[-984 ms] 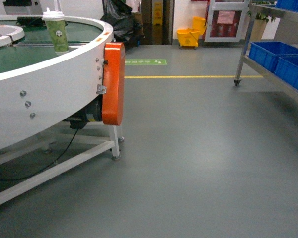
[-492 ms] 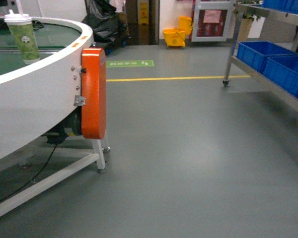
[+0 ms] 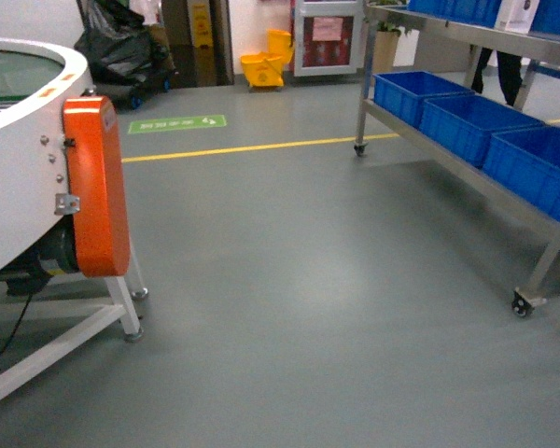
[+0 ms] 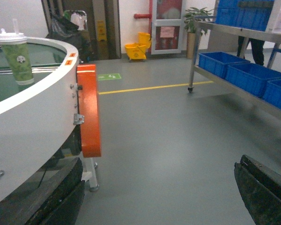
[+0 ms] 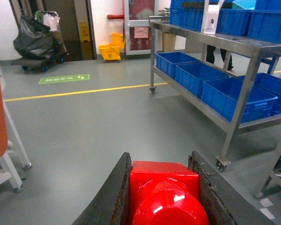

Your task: Pick red block from blue box to shelf

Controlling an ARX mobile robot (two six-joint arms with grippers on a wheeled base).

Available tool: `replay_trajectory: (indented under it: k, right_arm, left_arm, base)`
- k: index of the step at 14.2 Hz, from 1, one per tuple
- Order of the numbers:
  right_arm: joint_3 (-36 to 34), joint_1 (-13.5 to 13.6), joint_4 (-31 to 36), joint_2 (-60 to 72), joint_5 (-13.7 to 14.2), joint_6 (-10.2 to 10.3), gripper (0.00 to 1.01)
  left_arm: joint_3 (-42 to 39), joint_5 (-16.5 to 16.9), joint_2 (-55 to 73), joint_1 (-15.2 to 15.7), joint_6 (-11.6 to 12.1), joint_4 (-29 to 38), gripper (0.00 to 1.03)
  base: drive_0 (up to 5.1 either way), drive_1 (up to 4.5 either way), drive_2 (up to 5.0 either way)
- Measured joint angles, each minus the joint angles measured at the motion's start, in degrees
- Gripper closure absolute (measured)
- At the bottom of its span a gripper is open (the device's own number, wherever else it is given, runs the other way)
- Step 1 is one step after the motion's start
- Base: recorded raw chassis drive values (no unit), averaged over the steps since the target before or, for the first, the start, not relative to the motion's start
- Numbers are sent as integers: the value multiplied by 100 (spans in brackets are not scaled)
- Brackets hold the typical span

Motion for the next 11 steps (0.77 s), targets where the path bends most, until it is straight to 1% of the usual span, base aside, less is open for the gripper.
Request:
replay_trajectory:
  k: [11]
  right_arm:
    - [0, 0, 2, 0, 0, 0, 72]
  left_arm:
    - [0, 2, 0, 0, 0, 2, 5]
  base:
    - [-157, -157, -157]
